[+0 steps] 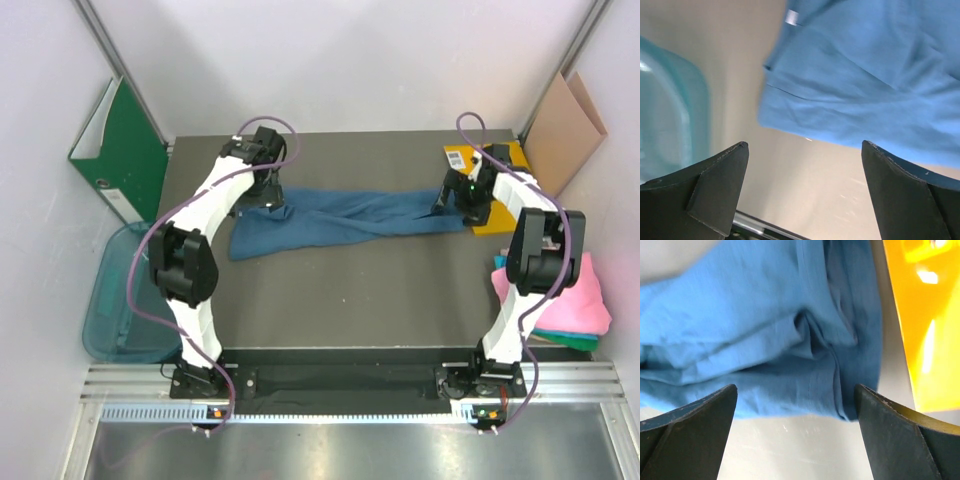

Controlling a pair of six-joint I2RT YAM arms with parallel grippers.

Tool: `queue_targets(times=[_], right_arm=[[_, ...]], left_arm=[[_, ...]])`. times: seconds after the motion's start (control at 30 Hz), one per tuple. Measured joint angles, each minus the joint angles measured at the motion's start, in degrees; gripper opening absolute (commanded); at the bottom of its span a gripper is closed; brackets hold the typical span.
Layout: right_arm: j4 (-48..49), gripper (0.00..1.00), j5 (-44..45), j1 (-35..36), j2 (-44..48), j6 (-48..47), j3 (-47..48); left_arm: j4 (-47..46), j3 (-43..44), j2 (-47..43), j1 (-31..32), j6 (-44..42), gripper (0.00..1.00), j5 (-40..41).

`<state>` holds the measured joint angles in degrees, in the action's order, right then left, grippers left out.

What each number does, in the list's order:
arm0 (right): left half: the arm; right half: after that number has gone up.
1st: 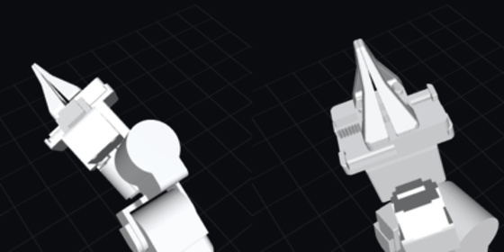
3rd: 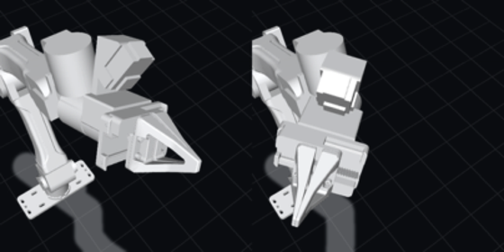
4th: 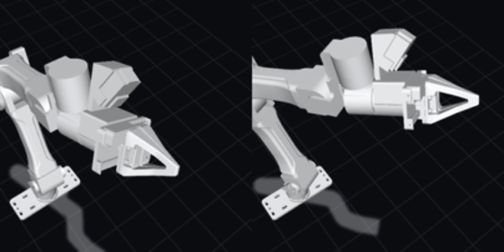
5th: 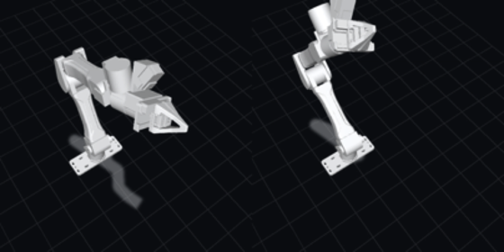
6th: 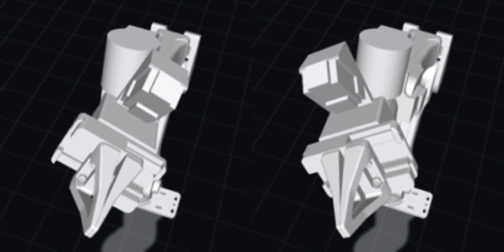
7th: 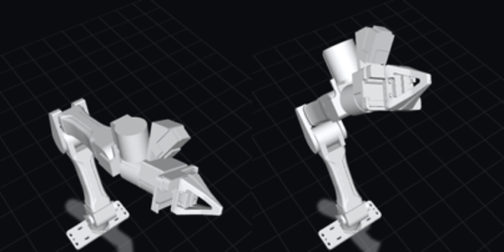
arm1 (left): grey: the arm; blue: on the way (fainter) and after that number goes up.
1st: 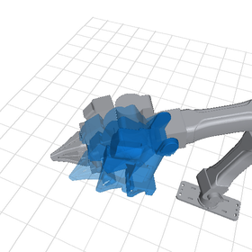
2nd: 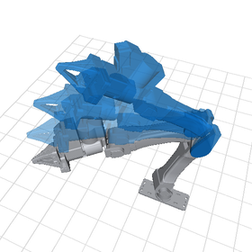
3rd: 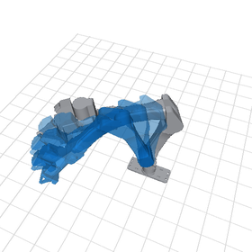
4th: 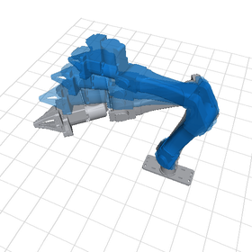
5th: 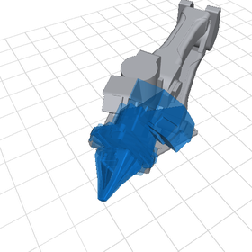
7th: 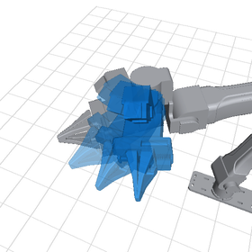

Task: Fold and stack the t-shirts
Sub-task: Fold the other side of the tshirt into a rectangle, then rotate the tshirt 90 degrees

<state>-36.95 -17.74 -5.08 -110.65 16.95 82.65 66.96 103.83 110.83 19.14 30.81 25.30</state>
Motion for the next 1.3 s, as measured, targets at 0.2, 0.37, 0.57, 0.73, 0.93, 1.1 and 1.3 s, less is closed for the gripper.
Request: queue_targets(times=[0.2,0.37,0.57,0.73,0.93,1.1,1.3], right_arm=[[-1.2,0.99,5.6,2.0,4.5,-2.1,-4.0],[-3.4,0.99,13.3,6.4,5.4,-5.0,-0.3],[-1.3,1.00,18.9,12.4,5.3,-8.0,8.5],[0.8,1.00,19.6,12.8,-0.6,-10.1,16.8],[1.6,0.99,17.0,12.5,-14.7,-12.2,26.2],[-0.4,1.00,13.4,12.5,-19.9,-13.4,27.4],[-0.3,1.00,11.0,12.7,-19.9,-14.0,27.1]], left_arm=[[-4.5,-6.6,-1.9,0.8,1.9,0.98,-9.1],[-10.0,-14.5,-1.4,1.7,4.4,0.98,-19.3],[-19.2,-24.3,-1.5,1.6,10.0,0.99,-30.9],[-28.9,-33.1,-4.0,0.2,18.1,0.98,-38.3],[-38.9,-41.2,-9.0,-1.4,27.8,0.98,-40.9],[-40.6,-42.3,-10.7,-1.4,32.3,0.97,-37.3],[-41.3,-41.8,-12.5,-2.4,35.2,0.68,-31.5]])
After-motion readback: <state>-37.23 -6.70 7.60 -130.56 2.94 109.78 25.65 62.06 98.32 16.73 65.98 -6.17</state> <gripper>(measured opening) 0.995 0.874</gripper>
